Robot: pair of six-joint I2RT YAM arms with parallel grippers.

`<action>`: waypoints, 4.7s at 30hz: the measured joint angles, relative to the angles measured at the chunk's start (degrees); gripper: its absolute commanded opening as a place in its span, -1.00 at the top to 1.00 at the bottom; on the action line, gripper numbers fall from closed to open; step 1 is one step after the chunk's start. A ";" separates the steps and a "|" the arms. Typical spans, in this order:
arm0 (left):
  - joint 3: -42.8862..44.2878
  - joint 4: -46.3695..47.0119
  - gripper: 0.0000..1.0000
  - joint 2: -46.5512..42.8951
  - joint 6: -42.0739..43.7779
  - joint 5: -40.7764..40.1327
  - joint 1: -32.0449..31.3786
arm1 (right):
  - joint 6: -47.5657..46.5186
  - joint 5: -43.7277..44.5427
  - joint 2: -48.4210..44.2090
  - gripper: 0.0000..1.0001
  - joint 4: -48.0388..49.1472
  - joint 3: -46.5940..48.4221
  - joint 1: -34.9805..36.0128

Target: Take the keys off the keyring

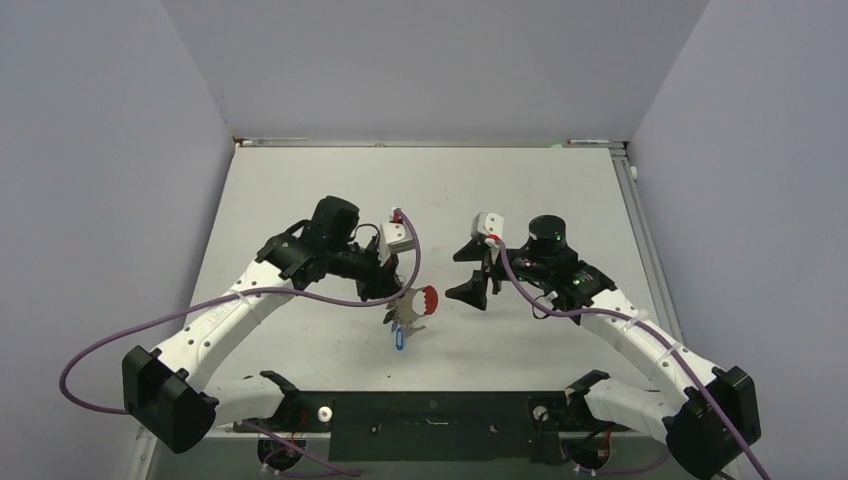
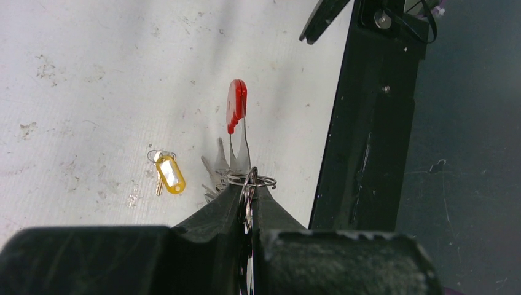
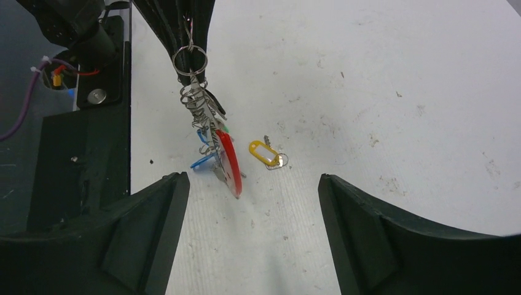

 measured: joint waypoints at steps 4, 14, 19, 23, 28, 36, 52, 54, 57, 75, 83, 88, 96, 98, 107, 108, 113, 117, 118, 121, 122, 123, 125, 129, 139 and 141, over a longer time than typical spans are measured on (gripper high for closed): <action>1.36 -3.23 1.00 0.02 3.15 -0.79 -0.70 | 4.26 1.55 -0.33 -0.67 0.96 0.02 0.00; 6.82 -9.51 1.00 -0.72 21.70 -15.23 -6.10 | 10.38 7.80 -1.97 -0.66 1.73 1.01 -2.51; 6.82 -9.57 1.00 -3.89 35.76 -25.99 -10.58 | 10.32 6.88 -2.56 -0.62 1.42 1.68 -2.97; 5.53 -6.64 1.00 -8.17 48.17 -31.28 -11.23 | 10.10 4.79 -2.69 -0.59 1.31 1.95 -2.99; 2.43 -1.99 1.00 -11.96 59.41 -34.42 -11.28 | 10.08 1.88 -2.73 -0.56 1.44 1.95 -2.99; 15.74 -7.61 1.00 -3.34 46.42 -32.70 -11.93 | 10.49 0.98 -2.73 -0.44 3.76 1.97 -2.93; 20.92 -14.53 1.00 8.44 -0.39 -20.74 -11.61 | 15.10 10.51 -8.52 0.23 13.51 -1.42 6.38; 20.92 -14.56 1.00 9.22 -5.55 -18.78 -10.58 | 15.08 11.69 -8.55 0.24 14.08 -2.51 8.33; 20.90 -14.38 1.00 9.44 -12.59 -14.99 -7.19 | 15.06 12.74 -8.59 0.25 14.49 -3.82 8.94; 10.58 -8.39 1.00 8.13 -26.53 0.33 -3.13 | 14.47 12.66 -7.63 0.24 22.01 -8.76 13.77; 9.05 -6.56 1.00 6.99 -27.06 0.66 -3.56 | 17.44 12.74 -6.10 0.20 25.90 -11.02 15.69; 8.83 -6.16 1.00 6.99 -27.08 0.96 -4.33 | 18.32 13.77 -5.68 0.26 28.26 -11.85 16.76; 7.82 -6.27 1.00 6.36 -25.86 2.19 -4.31 | 16.06 16.31 -4.17 0.52 28.11 -12.39 17.16; 7.67 -6.40 1.00 6.25 -25.09 2.36 -4.31 | 15.47 16.39 -4.15 0.54 27.69 -12.39 17.35; 7.37 -7.15 1.00 5.97 -22.82 2.95 -4.17 | 11.91 18.16 -4.22 0.41 24.48 -12.33 16.76; 7.28 -7.26 1.00 5.97 -22.77 2.99 -4.11 | 11.34 18.27 -4.22 0.24 24.13 -12.33 16.59; 5.97 -7.76 1.00 5.51 -22.10 7.65 -1.86 | 10.01 17.27 -4.61 -0.57 21.51 -12.33 14.27; 5.18 -7.76 1.00 3.48 -18.47 10.80 -1.03 | 8.92 13.46 -4.63 -0.74 17.84 -12.33 12.74; 5.07 -7.69 1.00 2.75 -17.40 11.39 -1.03 | 8.50 12.31 -4.63 -0.73 16.74 -12.33 12.68; 4.39 -7.69 1.00 0.48 -14.16 12.39 -1.29 | 8.11 9.53 -4.63 -0.63 14.91 -12.33 12.44; 4.17 -7.72 1.00 -0.11 -13.22 12.50 -1.40 | 8.17 8.61 -4.63 -0.54 14.69 -12.33 12.44; 3.78 -7.54 1.00 -0.74 -12.13 12.66 -1.51 | 8.41 7.54 -4.63 -0.40 14.62 -12.33 12.44; 2.91 -6.84 1.00 -1.70 -10.84 12.72 -1.70 | 9.11 5.81 -4.63 0.02 14.80 -12.31 12.44; 0.50 -5.03 1.00 -4.52 -8.66 11.61 -1.81 | 10.27 2.93 -4.22 0.75 14.49 -11.80 12.46; -2.73 0.04 0.96 -12.31 0.83 4.85 -1.68 | 5.05 1.68 -3.23 0.89 3.30 -3.30 12.83; -3.45 0.39 0.89 -13.09 2.67 3.61 -1.70 | 3.45 2.29 -3.19 0.89 0.35 -1.55 12.81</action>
